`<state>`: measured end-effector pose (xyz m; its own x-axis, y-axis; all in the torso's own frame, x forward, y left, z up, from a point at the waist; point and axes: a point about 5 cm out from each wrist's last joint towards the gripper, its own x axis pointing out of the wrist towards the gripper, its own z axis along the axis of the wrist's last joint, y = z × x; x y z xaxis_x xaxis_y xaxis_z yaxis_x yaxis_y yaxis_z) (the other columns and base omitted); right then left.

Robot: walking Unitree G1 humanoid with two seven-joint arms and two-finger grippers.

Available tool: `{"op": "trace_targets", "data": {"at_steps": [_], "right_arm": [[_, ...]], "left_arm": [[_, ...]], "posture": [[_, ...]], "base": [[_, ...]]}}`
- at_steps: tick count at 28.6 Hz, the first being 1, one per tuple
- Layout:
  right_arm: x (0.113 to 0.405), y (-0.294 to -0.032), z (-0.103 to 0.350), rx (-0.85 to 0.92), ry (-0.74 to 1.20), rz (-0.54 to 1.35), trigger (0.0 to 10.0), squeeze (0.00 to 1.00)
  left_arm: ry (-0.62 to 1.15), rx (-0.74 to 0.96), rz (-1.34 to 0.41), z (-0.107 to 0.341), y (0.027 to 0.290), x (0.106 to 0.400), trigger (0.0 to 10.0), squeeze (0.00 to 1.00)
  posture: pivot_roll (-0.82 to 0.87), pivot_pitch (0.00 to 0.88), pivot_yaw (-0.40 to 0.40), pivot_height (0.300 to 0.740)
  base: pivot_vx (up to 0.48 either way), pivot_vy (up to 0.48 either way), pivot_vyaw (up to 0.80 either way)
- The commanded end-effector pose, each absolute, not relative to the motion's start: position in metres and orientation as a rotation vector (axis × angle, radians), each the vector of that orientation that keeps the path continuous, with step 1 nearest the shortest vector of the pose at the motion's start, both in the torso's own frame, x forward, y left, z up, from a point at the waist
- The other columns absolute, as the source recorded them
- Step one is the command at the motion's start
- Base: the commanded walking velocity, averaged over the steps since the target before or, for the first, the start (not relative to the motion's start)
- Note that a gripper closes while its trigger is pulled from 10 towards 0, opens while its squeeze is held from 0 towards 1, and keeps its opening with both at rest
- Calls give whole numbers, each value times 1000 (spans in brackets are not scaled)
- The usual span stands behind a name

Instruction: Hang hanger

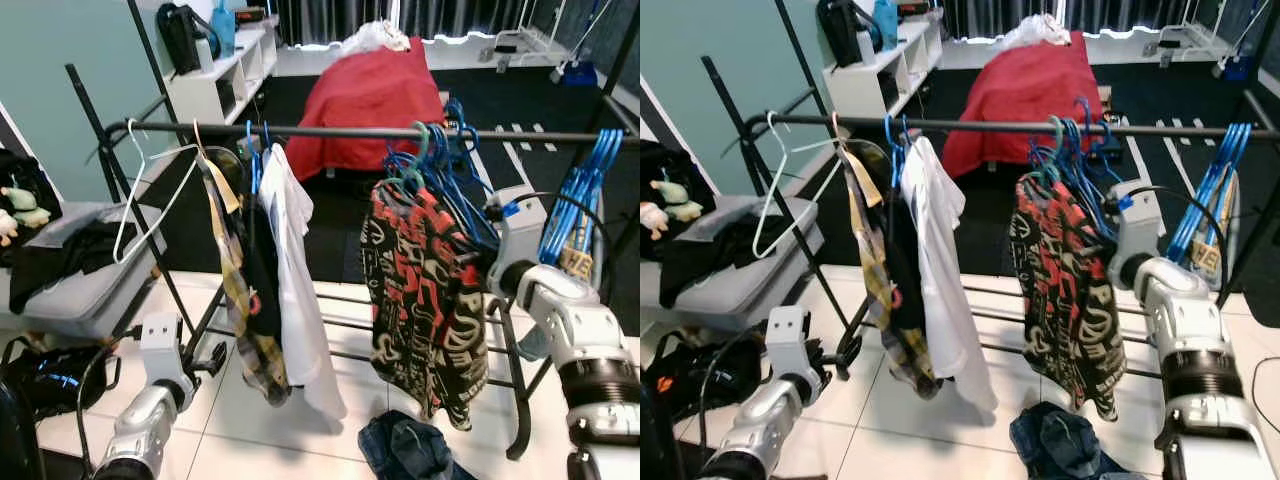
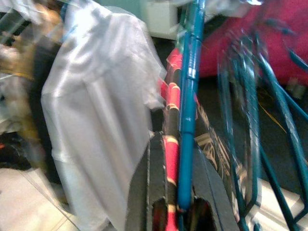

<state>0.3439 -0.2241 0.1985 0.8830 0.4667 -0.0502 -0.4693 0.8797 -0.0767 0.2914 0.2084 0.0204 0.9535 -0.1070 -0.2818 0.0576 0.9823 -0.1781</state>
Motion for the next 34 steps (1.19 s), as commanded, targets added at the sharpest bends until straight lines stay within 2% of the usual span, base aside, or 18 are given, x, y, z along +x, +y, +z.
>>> {"op": "trace_targets", "data": {"at_steps": [1,8,14,19,23,27,34], "right_arm": [[337,-201,220,-104,-114,648,0,0],[328,-180,228,-87,-168,799,0,0],[327,-179,228,-94,-188,793,0,0],[336,-189,227,-220,-163,665,0,0],[358,-221,231,-408,-116,350,0,0],[365,-241,241,-451,-134,200,0,0],[373,-254,270,-383,-279,157,0,0]], "left_arm": [[302,-157,-75,19,212,290,10000,0],[300,-171,-74,19,207,292,10000,0],[299,-174,-73,19,207,292,10000,0],[297,-176,-72,19,207,292,10000,0],[294,-172,-73,20,208,293,10000,0],[296,-164,-72,19,212,290,10000,0],[292,-139,-66,20,223,286,10000,0]], "posture": [[-125,71,58,740],[-136,61,51,740],[-135,59,50,740],[-136,57,53,740],[-122,60,53,740],[-107,66,57,740],[-69,80,67,740]], "base": [[0,0,0],[0,0,0],[0,0,0],[0,0,0],[0,0,0],[0,0,0],[0,0,0]]}}
